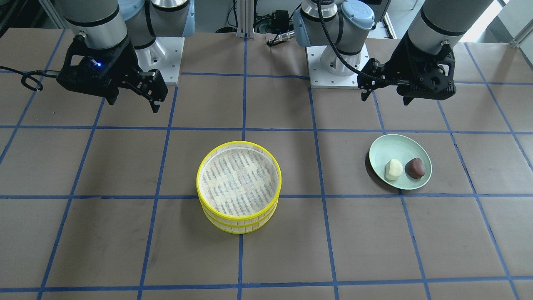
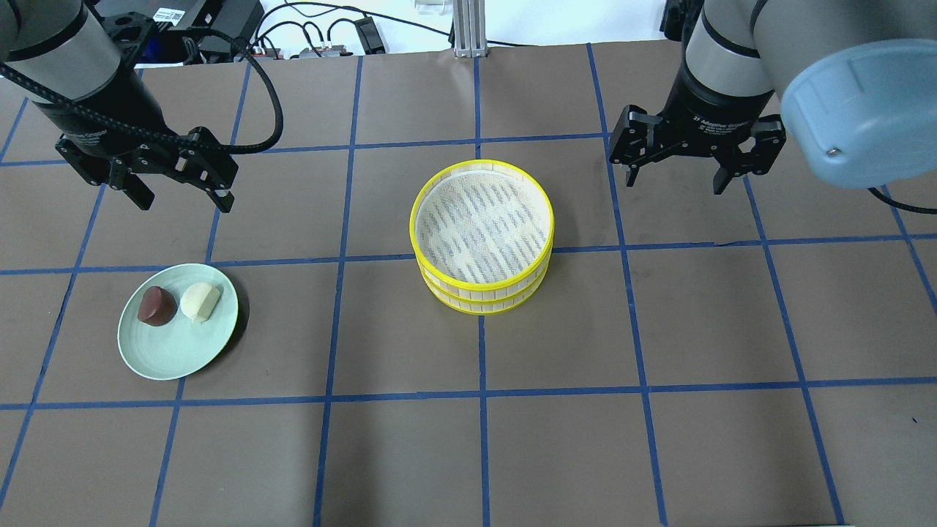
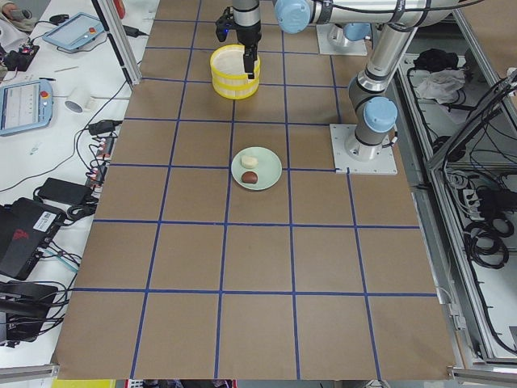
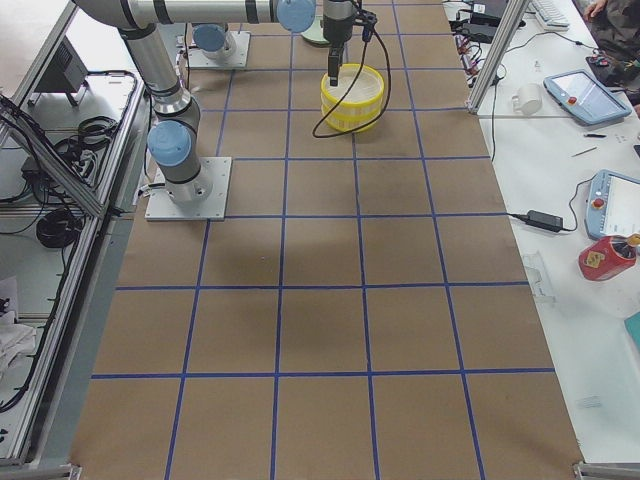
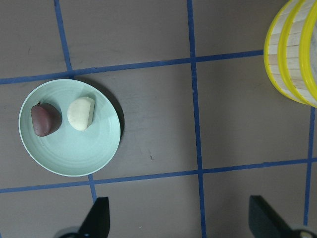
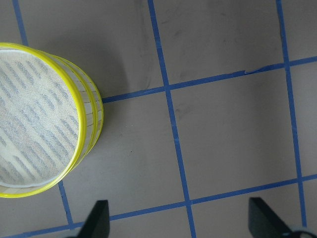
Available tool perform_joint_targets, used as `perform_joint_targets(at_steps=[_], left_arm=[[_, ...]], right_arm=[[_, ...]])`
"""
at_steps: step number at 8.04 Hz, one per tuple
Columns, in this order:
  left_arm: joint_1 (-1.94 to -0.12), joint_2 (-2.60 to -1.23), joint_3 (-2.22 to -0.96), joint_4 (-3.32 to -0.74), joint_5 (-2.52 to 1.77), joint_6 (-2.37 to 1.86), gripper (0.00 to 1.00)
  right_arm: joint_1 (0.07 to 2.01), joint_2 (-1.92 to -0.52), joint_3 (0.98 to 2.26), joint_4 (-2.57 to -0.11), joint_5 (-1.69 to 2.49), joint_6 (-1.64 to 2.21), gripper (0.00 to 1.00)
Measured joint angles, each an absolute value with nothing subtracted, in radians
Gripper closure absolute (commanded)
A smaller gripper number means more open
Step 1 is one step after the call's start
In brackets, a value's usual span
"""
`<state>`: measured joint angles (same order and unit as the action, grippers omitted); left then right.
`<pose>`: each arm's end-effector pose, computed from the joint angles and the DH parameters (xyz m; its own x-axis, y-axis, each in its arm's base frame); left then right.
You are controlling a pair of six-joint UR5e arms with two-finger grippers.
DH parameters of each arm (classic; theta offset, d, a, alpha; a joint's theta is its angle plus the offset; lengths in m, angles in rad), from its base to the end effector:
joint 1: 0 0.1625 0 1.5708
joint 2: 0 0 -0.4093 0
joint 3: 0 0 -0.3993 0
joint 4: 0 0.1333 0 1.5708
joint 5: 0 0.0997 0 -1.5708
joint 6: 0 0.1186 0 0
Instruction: Place buns in different layers of steamer
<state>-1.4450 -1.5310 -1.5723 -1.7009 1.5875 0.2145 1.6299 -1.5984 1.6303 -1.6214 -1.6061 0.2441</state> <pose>-0.0712 -0.4839 0.4595 -0.9960 0.0892 0.0033 0.0891 0.9917 0.0931 0.1578 -0.4812 0.4423 -0.9824 0.1846 0.0297 0.1838 0.9826 -0.0267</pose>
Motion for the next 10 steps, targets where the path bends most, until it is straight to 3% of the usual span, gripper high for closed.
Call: perform_joint_targets(at_steps=[10], left_arm=[[-1.443, -1.567, -1.595, -1.653, 1.586, 0.271, 0.00]], right_arm=[[1.631, -1.598, 1.629, -1.623, -1.605, 0.244, 0.00]])
